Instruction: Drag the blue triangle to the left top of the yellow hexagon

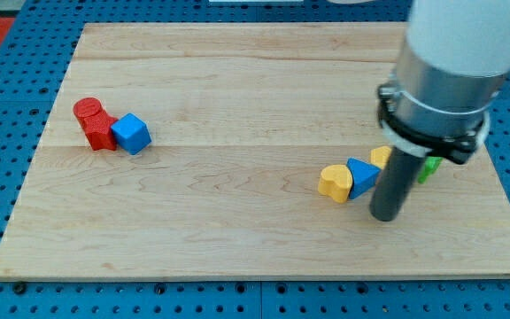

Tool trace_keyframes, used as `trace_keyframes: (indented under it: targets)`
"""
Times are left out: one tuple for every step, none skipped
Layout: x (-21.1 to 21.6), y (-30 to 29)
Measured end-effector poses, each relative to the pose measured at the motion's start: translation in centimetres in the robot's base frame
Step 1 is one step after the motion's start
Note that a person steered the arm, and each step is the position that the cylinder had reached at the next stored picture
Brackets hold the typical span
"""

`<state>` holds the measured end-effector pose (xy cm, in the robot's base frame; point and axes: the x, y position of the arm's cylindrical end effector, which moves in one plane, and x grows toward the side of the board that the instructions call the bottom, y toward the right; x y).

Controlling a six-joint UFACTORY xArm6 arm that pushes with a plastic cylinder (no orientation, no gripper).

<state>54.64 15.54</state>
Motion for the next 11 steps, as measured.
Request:
trace_keyframes:
  targets:
    - [-1.0, 1.4]
    - [-1.9, 1.4]
    - [-2.9, -0.2]
    - [-3.7, -3.7]
    - [-3.7, -7.0]
    - [-4.3, -8.3]
    - [-5.5, -6.7]
    - [-6.0, -6.5]
    - [-6.7, -6.2]
    - [-8.5, -5.3]
    - [-10.6, -3.9]
